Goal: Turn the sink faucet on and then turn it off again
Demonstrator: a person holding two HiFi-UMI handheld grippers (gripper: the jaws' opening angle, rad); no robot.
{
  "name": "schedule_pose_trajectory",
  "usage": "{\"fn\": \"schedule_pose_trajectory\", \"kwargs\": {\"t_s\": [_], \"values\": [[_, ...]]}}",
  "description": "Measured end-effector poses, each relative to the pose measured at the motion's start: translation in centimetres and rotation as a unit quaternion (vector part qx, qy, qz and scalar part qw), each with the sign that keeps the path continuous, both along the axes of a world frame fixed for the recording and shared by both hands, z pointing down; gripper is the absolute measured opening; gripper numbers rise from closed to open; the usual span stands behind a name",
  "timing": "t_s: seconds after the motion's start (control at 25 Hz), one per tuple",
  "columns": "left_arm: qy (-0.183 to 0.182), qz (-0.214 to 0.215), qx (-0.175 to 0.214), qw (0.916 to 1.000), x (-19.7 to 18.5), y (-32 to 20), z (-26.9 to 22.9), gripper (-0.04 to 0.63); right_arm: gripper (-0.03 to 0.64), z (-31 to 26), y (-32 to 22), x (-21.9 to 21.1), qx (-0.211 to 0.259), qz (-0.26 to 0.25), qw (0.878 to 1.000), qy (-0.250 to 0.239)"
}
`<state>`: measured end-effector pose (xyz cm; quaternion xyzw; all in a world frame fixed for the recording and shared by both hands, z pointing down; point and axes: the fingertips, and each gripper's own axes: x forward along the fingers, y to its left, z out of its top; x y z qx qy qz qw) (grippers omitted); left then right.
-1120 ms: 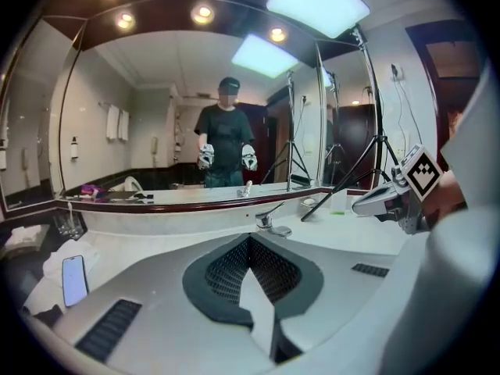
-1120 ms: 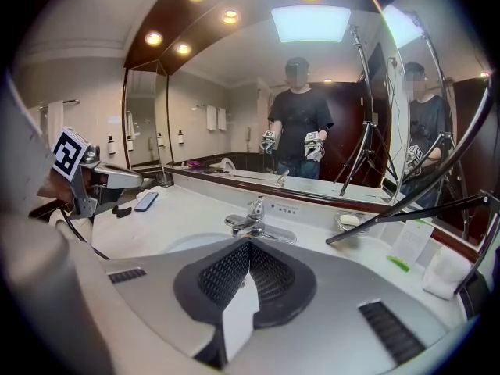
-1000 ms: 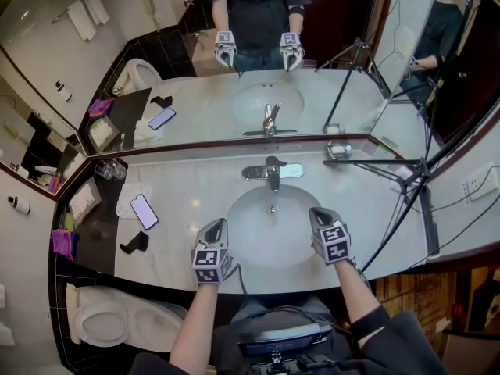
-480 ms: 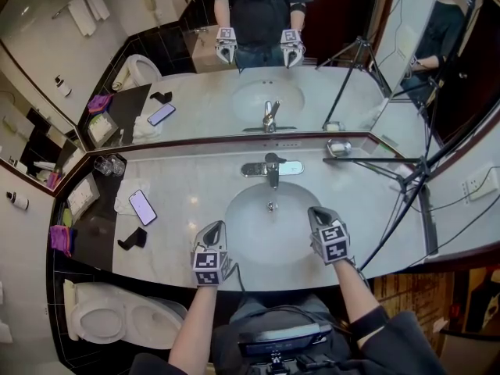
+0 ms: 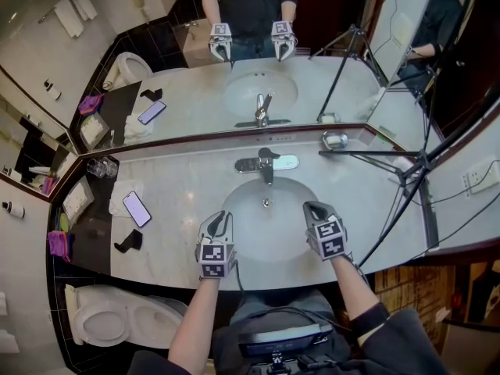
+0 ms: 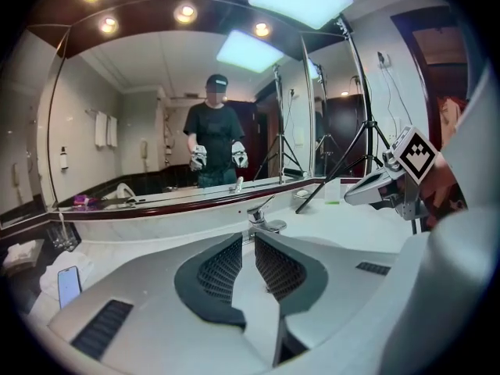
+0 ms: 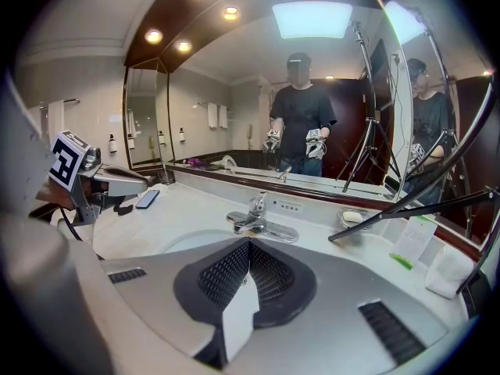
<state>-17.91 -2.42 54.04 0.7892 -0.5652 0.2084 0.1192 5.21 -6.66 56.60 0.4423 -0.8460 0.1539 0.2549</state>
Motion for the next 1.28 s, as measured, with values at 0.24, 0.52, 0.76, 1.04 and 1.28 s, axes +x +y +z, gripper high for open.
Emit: {"fn": "schedule_pose_trajectory", "kwargs": {"t_s": [0.24, 0.52, 0.76, 1.04, 1.28], "values": [[-0.036, 0.048, 0.009, 0.9982, 3.1, -3.5, 0.4, 0.098, 0.021, 0.2, -1.6, -0.2, -0.003, -0.001, 1.000, -0.003], [-0.073, 0.098, 0.016, 0.9924, 5.8, -8.6, 2.3, 0.190, 0.021, 1.5, -3.5, -0.5, -0.006, 0.002, 1.000, -0.005], [-0.126, 0.164, 0.025, 0.9780, 8.8, -12.8, 3.7, 0.244, 0.021, 2.7, -4.6, -0.8, -0.018, 0.004, 1.000, -0.009], [-0.169, 0.205, 0.026, 0.9638, 11.3, -17.0, 6.0, 0.252, 0.021, 4.9, -5.0, -0.4, -0.033, 0.014, 0.999, -0.014], [-0.205, 0.238, 0.035, 0.9490, 13.3, -19.8, 7.4, 0.252, 0.021, 7.5, -4.3, 0.5, -0.056, 0.023, 0.998, -0.014]]}}
